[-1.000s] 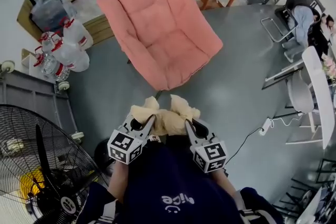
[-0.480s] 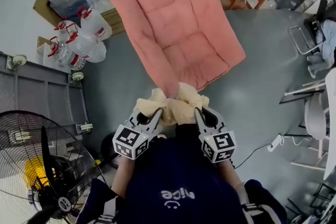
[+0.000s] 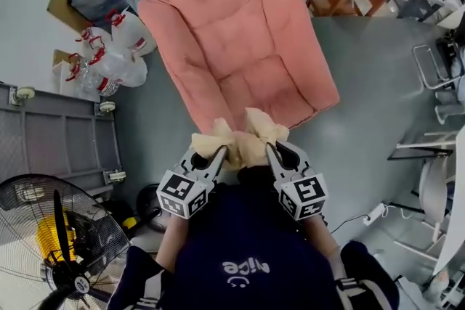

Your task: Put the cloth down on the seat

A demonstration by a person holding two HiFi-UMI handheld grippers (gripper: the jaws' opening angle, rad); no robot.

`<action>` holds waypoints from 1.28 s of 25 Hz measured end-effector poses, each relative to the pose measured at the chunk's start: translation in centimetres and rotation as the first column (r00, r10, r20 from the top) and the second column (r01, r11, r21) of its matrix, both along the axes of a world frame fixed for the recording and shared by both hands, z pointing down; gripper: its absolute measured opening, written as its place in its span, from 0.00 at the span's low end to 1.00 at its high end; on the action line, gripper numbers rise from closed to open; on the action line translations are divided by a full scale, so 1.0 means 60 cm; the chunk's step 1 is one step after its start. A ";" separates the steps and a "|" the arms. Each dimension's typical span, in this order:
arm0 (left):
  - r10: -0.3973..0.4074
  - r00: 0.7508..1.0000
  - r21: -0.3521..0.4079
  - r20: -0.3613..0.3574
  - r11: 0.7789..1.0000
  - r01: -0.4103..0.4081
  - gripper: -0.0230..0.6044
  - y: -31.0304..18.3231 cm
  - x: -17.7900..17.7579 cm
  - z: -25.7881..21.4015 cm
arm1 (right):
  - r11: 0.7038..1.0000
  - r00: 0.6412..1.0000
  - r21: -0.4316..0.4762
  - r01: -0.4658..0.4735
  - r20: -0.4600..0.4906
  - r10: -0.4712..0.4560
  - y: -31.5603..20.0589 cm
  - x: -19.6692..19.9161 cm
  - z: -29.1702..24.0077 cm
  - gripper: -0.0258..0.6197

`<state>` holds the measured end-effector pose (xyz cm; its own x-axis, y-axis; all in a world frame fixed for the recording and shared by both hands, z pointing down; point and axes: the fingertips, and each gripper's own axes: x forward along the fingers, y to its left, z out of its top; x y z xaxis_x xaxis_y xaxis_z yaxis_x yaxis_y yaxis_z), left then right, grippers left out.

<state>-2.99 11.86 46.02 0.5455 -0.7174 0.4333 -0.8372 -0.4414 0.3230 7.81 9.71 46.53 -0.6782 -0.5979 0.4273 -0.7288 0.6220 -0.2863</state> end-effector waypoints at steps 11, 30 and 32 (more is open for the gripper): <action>-0.080 0.997 -0.030 0.004 0.996 0.080 0.11 -0.130 0.043 0.017 | 0.997 0.997 -0.026 0.074 -0.006 -0.074 -0.134 0.037 0.009 0.14; 0.061 0.996 0.090 0.067 0.994 -0.067 0.11 -0.305 0.030 -0.029 | 0.992 0.998 0.126 0.020 -0.060 -0.012 -0.267 -0.029 -0.055 0.14; 0.076 0.994 0.096 0.080 0.992 -0.084 0.11 -0.321 0.017 -0.027 | 0.990 0.998 0.138 0.007 -0.068 0.002 -0.285 -0.044 -0.058 0.14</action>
<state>-1.95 -7.40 44.42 0.5709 -0.7144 0.4046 -0.8184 -0.5346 0.2108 5.16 -7.42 43.06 -0.6523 -0.6524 0.3859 -0.7418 0.6541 -0.1479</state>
